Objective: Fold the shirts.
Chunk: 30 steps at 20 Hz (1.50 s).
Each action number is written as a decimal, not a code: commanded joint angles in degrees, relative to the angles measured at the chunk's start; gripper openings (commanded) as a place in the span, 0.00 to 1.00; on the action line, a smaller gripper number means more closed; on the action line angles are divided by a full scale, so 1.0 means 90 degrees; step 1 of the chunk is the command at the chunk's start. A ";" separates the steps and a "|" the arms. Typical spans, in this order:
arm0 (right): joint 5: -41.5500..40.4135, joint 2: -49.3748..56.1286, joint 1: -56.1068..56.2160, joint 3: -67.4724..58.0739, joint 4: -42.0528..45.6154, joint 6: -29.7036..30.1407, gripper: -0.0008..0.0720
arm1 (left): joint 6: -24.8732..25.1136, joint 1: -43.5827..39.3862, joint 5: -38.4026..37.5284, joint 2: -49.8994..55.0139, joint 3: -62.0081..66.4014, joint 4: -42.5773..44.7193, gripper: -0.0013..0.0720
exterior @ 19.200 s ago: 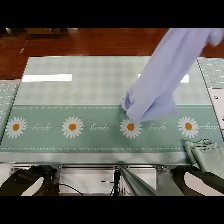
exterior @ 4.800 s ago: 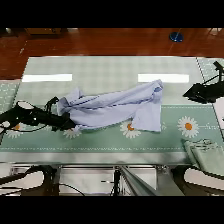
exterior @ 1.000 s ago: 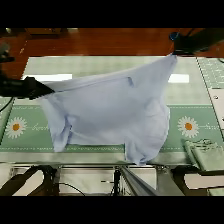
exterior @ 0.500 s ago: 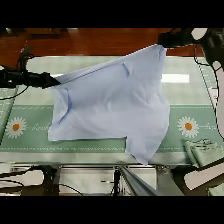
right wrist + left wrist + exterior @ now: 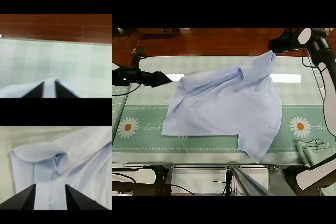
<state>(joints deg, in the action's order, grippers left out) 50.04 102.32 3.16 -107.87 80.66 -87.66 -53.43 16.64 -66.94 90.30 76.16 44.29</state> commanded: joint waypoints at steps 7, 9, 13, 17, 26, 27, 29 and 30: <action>0.3755 -0.1897 -0.0554 0.0000 0.3211 0.0255 0.73 | -0.2419 0.1698 -0.2509 -0.0595 0.1195 0.2795 0.61; 0.4493 -0.1899 -0.1122 0.0270 0.2463 0.0267 0.73 | -0.2089 0.1931 -0.2497 -0.0988 0.0158 0.2531 0.65; 0.4816 -0.1933 -0.2023 0.1545 0.1117 0.0571 0.73 | -0.1591 0.2402 -0.2453 -0.1401 -0.1914 0.1834 0.99; 0.4379 -0.1972 -0.2501 0.2630 0.0408 0.0823 0.73 | -0.1275 0.2431 -0.2569 -0.1396 -0.2795 0.2038 0.99; 0.3616 -0.1972 -0.2924 0.3597 -0.0036 0.1047 0.73 | -0.1260 0.1802 -0.2225 -0.0925 -0.3082 0.2361 0.99; 0.3592 -0.1972 -0.2924 0.3597 -0.0061 0.1049 0.73 | -0.1316 0.1593 -0.2079 -0.0852 -0.3082 0.2358 0.99; 0.3592 -0.1972 -0.2924 0.3597 -0.0097 0.1052 0.73 | -0.1404 0.1200 -0.1846 -0.0721 -0.3082 0.2341 0.99; 0.3602 -0.1972 -0.2924 0.3597 -0.0097 0.1052 0.73 | -0.1426 0.0991 -0.1783 -0.0634 -0.3082 0.2341 0.99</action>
<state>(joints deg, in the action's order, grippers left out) 83.00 84.60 -22.94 -76.01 80.62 -78.41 -65.34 29.89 -85.71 82.78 48.58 65.34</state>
